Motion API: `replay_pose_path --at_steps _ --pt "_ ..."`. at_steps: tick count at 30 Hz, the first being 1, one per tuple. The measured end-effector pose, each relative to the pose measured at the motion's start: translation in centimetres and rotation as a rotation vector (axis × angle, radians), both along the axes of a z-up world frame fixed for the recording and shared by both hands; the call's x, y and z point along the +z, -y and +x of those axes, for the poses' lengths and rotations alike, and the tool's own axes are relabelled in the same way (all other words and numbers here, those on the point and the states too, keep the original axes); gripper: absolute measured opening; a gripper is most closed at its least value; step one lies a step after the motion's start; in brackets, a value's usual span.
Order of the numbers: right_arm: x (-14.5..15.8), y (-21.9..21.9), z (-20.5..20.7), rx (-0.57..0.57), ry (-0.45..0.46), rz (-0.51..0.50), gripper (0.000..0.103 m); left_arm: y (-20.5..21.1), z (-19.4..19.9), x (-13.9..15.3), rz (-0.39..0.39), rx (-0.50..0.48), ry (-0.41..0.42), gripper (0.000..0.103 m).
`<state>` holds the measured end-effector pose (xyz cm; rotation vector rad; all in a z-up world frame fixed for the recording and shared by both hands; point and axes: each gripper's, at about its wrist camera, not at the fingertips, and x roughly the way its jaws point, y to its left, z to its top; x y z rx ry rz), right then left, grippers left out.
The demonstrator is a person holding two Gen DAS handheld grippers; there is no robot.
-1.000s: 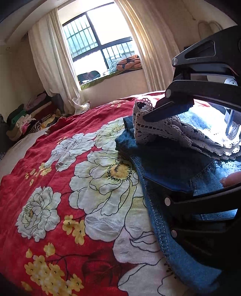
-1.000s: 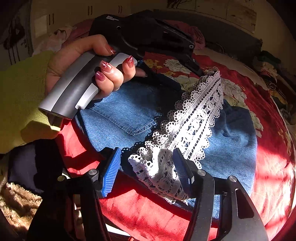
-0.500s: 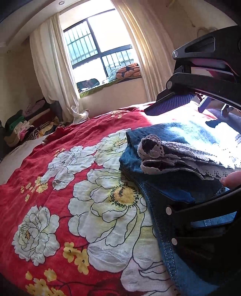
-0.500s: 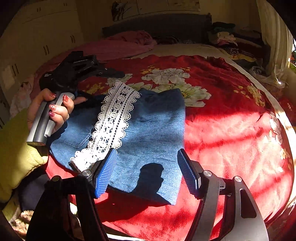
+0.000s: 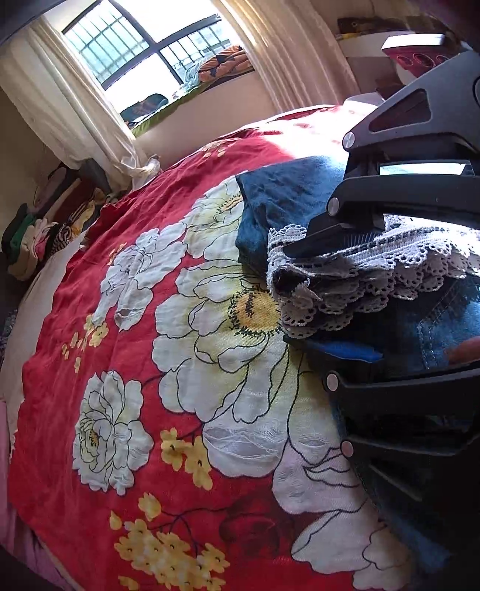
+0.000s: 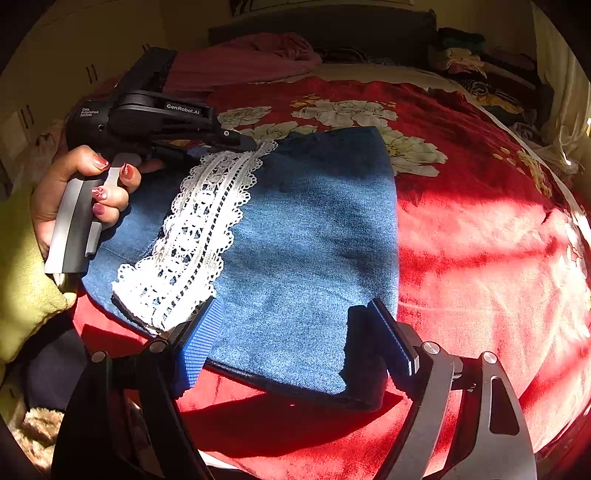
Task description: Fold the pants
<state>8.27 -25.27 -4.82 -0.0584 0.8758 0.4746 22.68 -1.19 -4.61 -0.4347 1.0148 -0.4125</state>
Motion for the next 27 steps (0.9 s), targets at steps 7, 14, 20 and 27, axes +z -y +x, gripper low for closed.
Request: replay_pose_path --at_steps 7,14,20,27 --pt "2.2 2.5 -1.5 -0.042 0.035 0.047 0.079 -1.3 -5.1 3.9 0.080 0.064 0.099 0.050" --pt "3.3 4.5 -2.3 -0.094 0.061 0.043 0.079 -1.0 -11.3 4.6 0.135 0.072 0.085 0.049" --pt "3.1 4.9 -2.6 -0.104 0.048 0.065 0.079 0.5 -14.7 1.2 0.012 0.019 -0.074 0.039" --pt "2.4 3.6 -2.5 -0.068 0.042 0.073 0.079 3.0 -14.7 -0.9 -0.005 0.061 -0.111 0.042"
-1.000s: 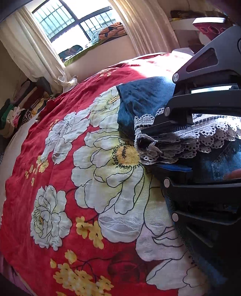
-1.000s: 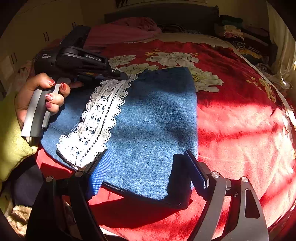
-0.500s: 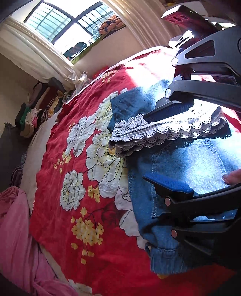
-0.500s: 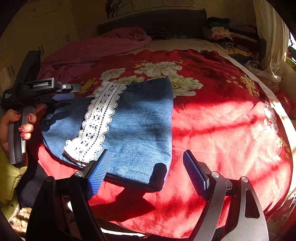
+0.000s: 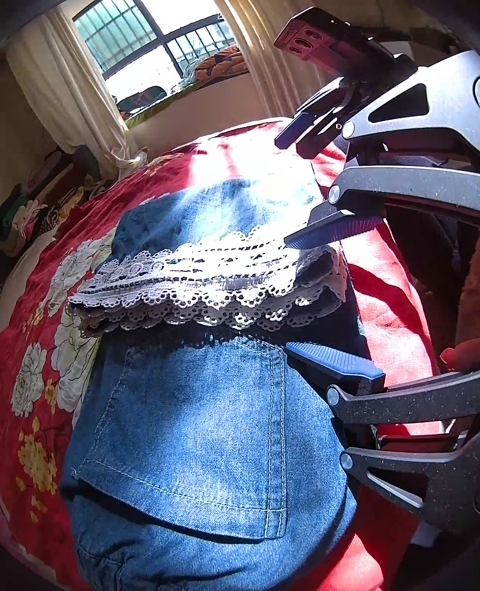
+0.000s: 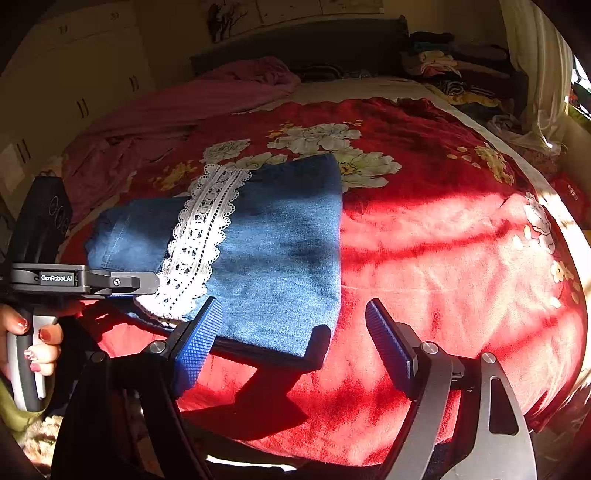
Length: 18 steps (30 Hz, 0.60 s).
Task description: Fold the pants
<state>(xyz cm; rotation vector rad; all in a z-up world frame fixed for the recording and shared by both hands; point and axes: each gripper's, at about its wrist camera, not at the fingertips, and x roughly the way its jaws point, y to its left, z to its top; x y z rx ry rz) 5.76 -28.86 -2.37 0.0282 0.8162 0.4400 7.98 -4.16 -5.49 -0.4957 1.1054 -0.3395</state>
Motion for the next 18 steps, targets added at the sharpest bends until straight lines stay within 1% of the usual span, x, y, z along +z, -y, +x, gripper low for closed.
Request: replay_pose_path --at_steps 1,2,4,7,8,9,10,12,14,16,18 --pt "-0.3 -0.2 0.0 0.009 -0.006 -0.002 0.079 0.4 0.0 -0.2 0.010 0.007 0.003 0.036" --pt "-0.5 -0.3 0.0 0.014 -0.011 -0.004 0.079 0.8 0.0 -0.3 0.022 0.005 0.002 0.014" --pt "-0.9 -0.3 0.0 0.018 -0.022 -0.003 0.079 1.3 -0.3 0.1 0.061 -0.006 0.017 0.009" --pt "-0.2 0.0 -0.3 0.013 -0.001 0.008 0.079 1.6 -1.5 1.5 0.131 -0.065 0.045 0.007" --pt "0.1 0.0 -0.4 0.016 0.010 0.012 0.079 1.7 -1.9 1.7 0.175 -0.071 0.066 0.007" --pt "0.2 -0.2 -0.3 0.022 0.018 0.009 0.079 1.8 -2.1 1.7 0.236 -0.065 0.083 0.007" --pt "0.2 -0.5 -0.1 0.032 0.021 -0.001 0.079 1.8 -2.0 1.4 0.272 -0.052 0.088 0.007" --pt "0.1 -1.4 0.3 0.053 0.019 -0.030 0.079 1.6 -1.6 0.7 0.255 -0.045 0.068 0.007" --pt "0.1 -2.3 0.6 0.077 0.030 -0.055 0.079 1.8 -1.6 0.7 0.274 -0.049 0.080 0.008" --pt "-0.2 -3.1 0.9 0.094 0.036 -0.095 0.079 1.9 -1.7 0.9 0.292 -0.050 0.090 0.011" --pt "-1.1 -3.6 1.3 0.099 0.008 -0.122 0.079 1.7 -1.8 0.8 0.289 -0.047 0.091 0.013"
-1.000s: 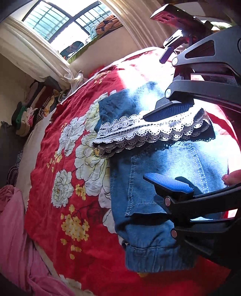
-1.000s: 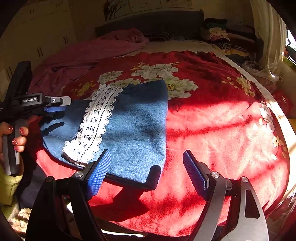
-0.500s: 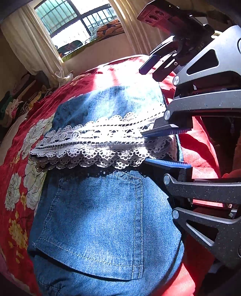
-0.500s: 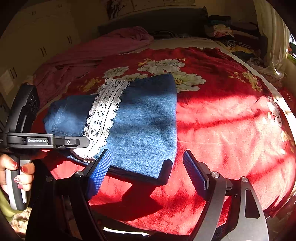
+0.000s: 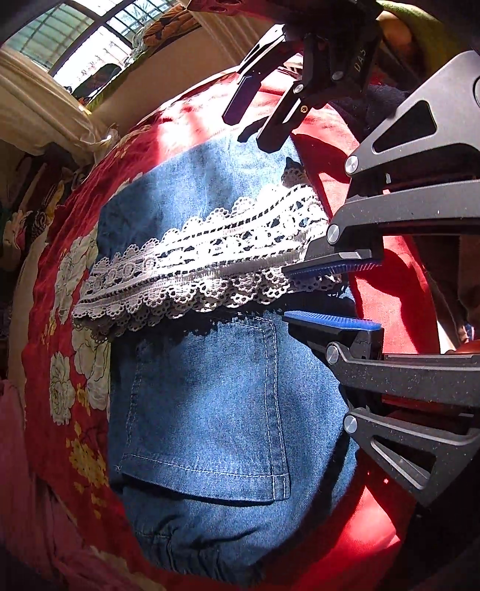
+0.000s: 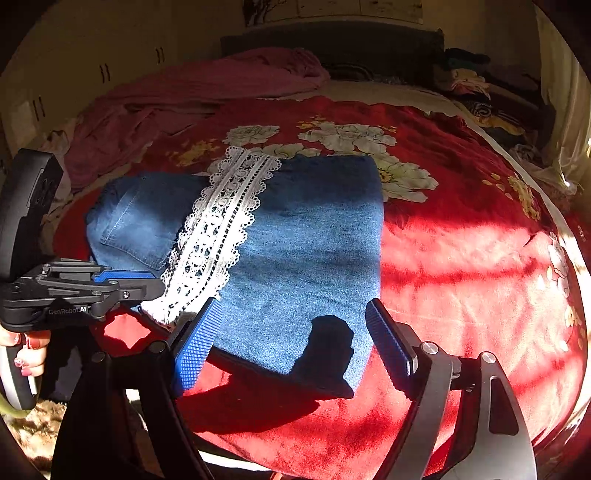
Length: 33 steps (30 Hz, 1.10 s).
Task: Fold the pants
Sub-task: 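Lay the lace edge down and open both tools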
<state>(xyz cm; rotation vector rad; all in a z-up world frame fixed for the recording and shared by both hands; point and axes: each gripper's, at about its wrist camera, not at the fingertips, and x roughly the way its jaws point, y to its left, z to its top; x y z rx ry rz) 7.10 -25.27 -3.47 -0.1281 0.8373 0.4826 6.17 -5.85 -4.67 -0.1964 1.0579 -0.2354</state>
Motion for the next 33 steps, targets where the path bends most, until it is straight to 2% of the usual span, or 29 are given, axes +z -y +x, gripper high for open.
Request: replay_pose_path --at_steps 3,8,18,21,26,33 --pt "-1.9 -0.3 0.5 0.000 -0.058 -0.035 0.079 0.0 -0.2 0.0 0.008 -0.003 0.008 0.017" --pt "-2.7 -0.6 0.6 -0.004 -0.052 -0.058 0.079 0.1 -0.4 0.3 0.016 -0.005 0.016 0.023" --pt "0.7 1.3 -1.5 -0.059 -0.017 0.072 0.079 0.2 -1.3 1.6 0.048 -0.005 0.045 0.035" --pt "1.5 1.7 -1.8 -0.070 -0.002 0.082 0.079 0.0 -1.5 2.1 0.048 -0.001 0.051 0.042" --pt "2.2 2.2 -2.1 -0.095 0.005 0.089 0.079 -0.3 -2.0 2.9 0.059 0.012 0.066 0.044" --pt "3.2 2.0 -2.3 -0.110 0.013 0.088 0.079 -1.5 -2.7 4.2 0.063 0.038 0.100 0.056"
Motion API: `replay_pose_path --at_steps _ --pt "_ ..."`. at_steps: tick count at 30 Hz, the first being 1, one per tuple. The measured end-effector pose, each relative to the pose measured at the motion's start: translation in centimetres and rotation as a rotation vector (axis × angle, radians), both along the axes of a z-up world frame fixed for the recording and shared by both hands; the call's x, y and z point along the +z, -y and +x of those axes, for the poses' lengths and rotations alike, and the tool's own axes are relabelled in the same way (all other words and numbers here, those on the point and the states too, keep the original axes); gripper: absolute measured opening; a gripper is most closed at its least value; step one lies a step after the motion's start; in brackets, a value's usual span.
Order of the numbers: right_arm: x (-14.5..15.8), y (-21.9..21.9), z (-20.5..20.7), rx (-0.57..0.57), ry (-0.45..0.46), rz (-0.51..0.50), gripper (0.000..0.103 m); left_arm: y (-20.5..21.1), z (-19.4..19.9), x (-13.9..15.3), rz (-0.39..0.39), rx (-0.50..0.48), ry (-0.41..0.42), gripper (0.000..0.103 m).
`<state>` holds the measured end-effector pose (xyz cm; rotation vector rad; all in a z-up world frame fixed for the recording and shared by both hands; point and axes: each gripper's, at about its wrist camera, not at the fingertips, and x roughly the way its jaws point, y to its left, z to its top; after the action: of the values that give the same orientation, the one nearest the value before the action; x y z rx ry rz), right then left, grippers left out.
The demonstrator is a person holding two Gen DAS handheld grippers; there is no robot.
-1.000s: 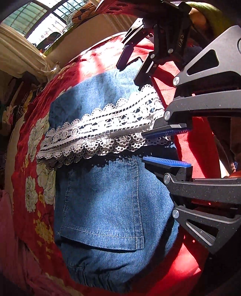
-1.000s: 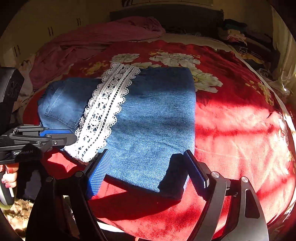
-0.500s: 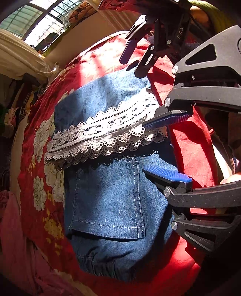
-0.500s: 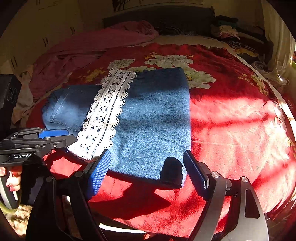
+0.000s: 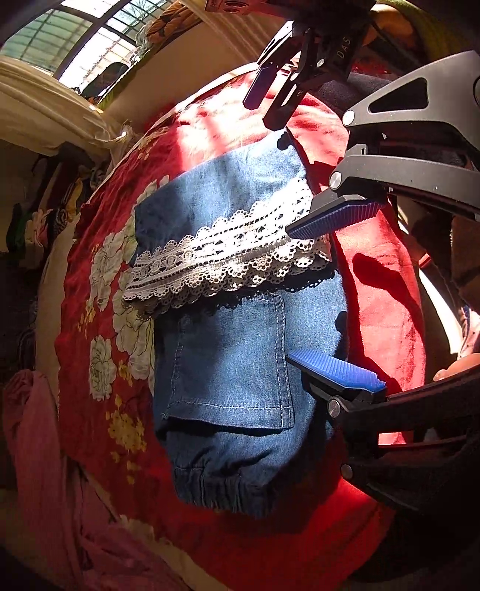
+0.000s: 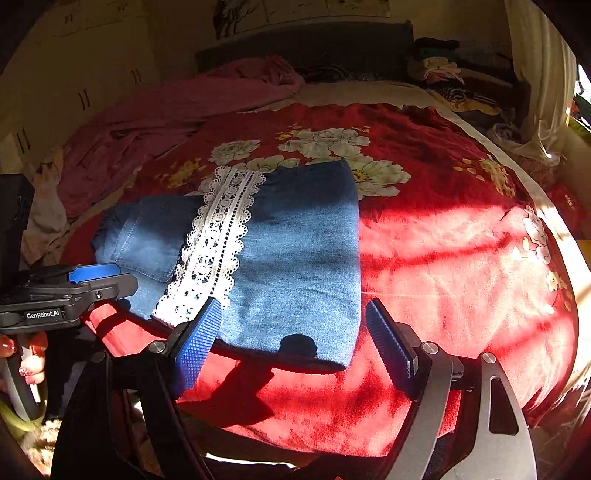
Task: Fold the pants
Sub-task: 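Lay the lace edge down and open both tools, then grasp the elastic waistband end with the left tool while the right tool grasps denim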
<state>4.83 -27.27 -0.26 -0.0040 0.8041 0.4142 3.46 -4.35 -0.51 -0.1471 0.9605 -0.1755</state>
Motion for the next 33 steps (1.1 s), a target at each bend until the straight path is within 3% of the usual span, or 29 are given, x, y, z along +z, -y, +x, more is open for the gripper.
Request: replay_pose_path --at_steps 5,7,18,22,33 --pt "1.0 -0.9 -0.2 0.000 0.023 -0.019 0.079 -1.2 -0.7 0.7 -0.016 0.011 0.025 0.061" --pt "1.5 -1.3 -0.3 -0.010 0.039 -0.028 0.098 -1.7 -0.9 0.9 -0.017 0.015 0.033 0.064" --pt "3.4 -5.2 0.7 0.037 0.070 -0.075 0.098 -6.3 -2.1 1.0 0.009 0.070 0.057 0.093" --pt "3.9 -7.6 1.4 0.084 0.080 -0.105 0.098 -8.8 -2.5 0.4 0.025 0.117 0.059 0.093" --pt "5.1 -15.1 3.6 0.278 0.094 -0.140 0.098 -15.1 -3.6 -2.2 -0.127 0.253 -0.005 0.093"
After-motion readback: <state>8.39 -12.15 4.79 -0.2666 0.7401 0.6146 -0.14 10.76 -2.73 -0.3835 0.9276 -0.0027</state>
